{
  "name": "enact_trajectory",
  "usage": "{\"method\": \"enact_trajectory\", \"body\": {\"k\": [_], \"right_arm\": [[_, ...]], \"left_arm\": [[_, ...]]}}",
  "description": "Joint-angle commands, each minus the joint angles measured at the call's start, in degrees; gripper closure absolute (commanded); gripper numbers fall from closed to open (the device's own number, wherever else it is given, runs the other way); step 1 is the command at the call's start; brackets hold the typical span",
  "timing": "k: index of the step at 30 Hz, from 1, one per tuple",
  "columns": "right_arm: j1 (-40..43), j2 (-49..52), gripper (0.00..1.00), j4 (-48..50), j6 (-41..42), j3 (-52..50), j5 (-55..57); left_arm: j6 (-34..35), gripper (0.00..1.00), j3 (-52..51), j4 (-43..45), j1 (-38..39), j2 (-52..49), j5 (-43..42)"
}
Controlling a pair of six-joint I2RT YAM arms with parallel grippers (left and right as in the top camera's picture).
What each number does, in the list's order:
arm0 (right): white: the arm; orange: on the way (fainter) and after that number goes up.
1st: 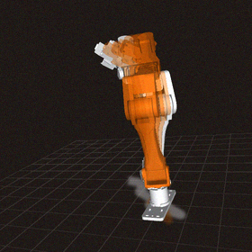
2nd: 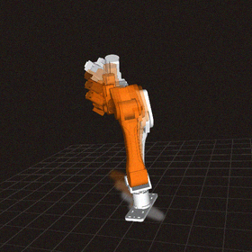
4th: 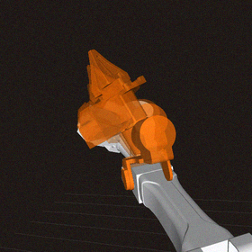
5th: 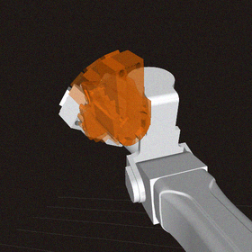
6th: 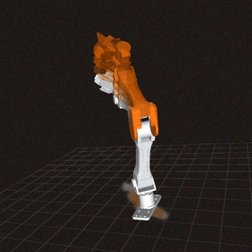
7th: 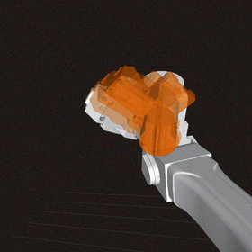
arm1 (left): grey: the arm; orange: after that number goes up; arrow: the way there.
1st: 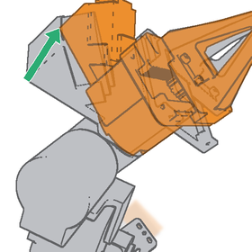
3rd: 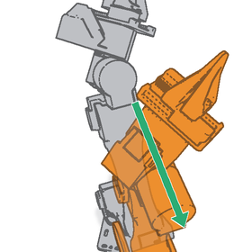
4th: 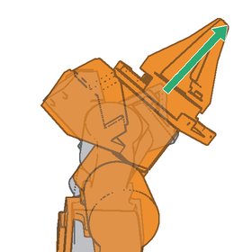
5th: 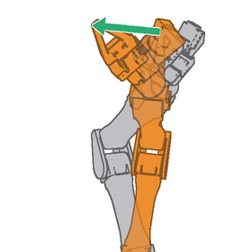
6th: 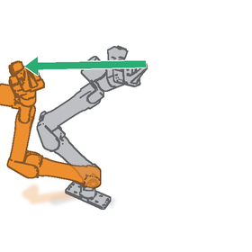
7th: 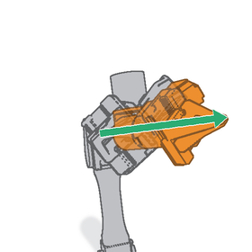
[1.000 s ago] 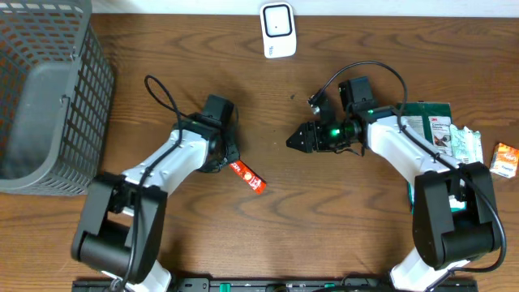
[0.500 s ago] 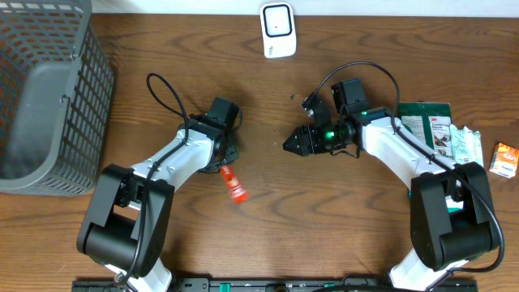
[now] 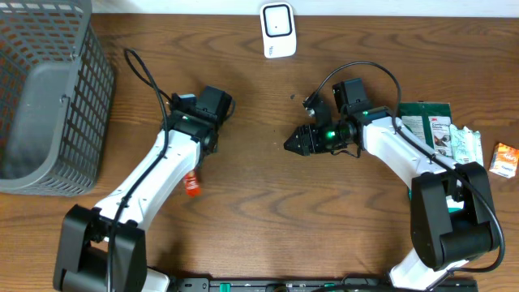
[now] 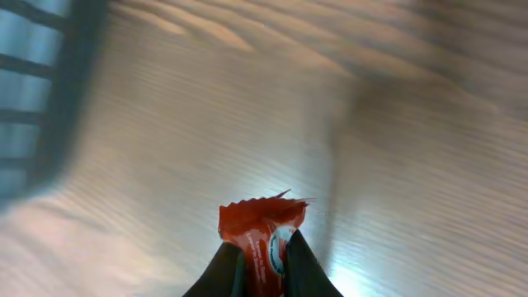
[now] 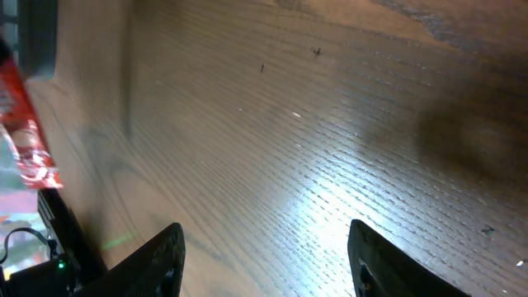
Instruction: Scan the item barcode
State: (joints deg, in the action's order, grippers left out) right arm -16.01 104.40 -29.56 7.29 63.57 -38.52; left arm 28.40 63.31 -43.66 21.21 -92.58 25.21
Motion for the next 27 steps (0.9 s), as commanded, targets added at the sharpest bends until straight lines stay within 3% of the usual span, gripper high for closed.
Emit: {"method": "enact_trajectory", "body": {"k": [1,9,23,25,27], "right_arm": [[0.22,-0.57,0.41,-0.09,-0.74,0.07,0.13],[0.26,-0.57,0.4,-0.04,-0.76,0.07,0.15],[0.26,-0.57,0.4,-0.04,-0.74,0.07,0.13],[0.24,-0.57,0.4,-0.04,-0.74,0.07,0.15],[0.26,-0.57,0.4,-0.02,-0.74,0.07,0.15]], "left_arm": [[-3.41,0.93,0.07,-2.19,-0.24,-3.96,11.65],[-5.99,0.93,0.07,0.04,3.98,-14.86,25.05],[-2.6,0.93,0.04,10.25,16.35,-20.52,23.52],[-2.73,0.93,0.04,10.38,16.41,-20.52,27.47],[-4.72,0.93,0.04,10.4,16.31,-20.52,38.71]]}}
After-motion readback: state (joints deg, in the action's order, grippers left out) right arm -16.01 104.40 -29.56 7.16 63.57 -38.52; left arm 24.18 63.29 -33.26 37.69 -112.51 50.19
